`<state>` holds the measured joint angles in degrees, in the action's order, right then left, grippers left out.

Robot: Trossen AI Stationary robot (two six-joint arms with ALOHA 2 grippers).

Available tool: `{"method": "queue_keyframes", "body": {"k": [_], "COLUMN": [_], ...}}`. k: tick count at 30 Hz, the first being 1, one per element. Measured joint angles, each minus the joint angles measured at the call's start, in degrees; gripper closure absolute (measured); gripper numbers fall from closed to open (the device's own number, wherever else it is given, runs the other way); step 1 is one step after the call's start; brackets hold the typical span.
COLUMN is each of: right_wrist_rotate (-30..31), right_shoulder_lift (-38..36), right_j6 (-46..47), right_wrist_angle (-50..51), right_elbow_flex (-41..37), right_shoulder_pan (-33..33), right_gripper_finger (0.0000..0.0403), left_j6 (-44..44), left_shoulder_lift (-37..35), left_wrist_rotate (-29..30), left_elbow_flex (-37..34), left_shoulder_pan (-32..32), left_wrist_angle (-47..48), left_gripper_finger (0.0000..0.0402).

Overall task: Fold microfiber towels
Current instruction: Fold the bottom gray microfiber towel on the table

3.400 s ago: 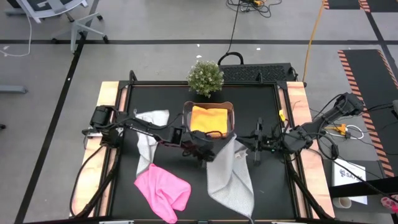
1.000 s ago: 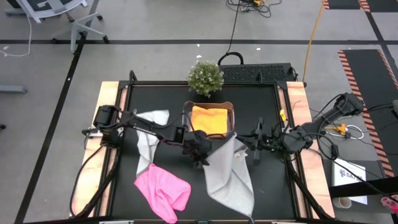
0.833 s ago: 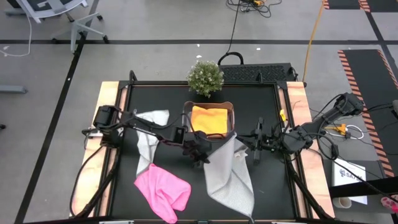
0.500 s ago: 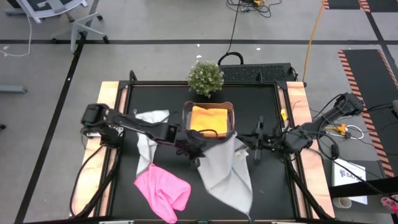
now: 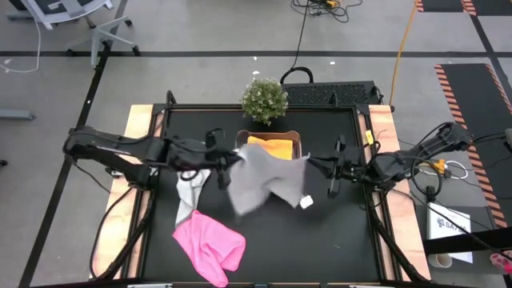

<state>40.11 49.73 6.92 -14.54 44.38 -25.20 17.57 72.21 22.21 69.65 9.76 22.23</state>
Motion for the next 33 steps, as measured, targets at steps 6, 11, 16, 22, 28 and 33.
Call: {"method": "queue_keyframes", "body": {"k": [6,11,16,22,28,33], "right_wrist_rotate": [-1.41,-1.27,-1.28,-1.32,-1.63,-3.16], "right_shoulder_lift": [-2.66,-3.36,-1.54,0.31,0.37,0.36], "right_j6": [-0.84,-6.23,-6.4,-7.09,-7.18,-5.97], "right_wrist_angle": [4.42,12.81,26.53,37.38,43.82,48.57], "right_elbow_flex": [1.35,9.69,17.85,23.1,25.56,25.68], "right_shoulder_pan": [1.59,3.23,5.52,9.22,13.43,15.2], "right_gripper_finger": [0.0403,0.0403,0.0403,0.0403,0.0403,0.0403], "left_j6": [0.09,-1.94,-5.51,-6.91,-2.22,-0.91], "left_shoulder_lift": [-2.34,-2.3,-2.3,-2.08,-1.0,0.71], "left_wrist_rotate": [0.34,0.32,0.29,-1.51,-8.09,-10.63], "left_elbow_flex": [-0.03,0.88,5.16,11.54,13.46,13.48], "left_shoulder_pan": [0.17,0.03,-0.76,-3.22,-6.6,-7.74], "left_wrist_angle": [1.89,2.63,4.19,11.29,14.83,14.82], "left_gripper_finger": [0.0401,0.0401,0.0401,0.0401,0.0401,0.0401]}}
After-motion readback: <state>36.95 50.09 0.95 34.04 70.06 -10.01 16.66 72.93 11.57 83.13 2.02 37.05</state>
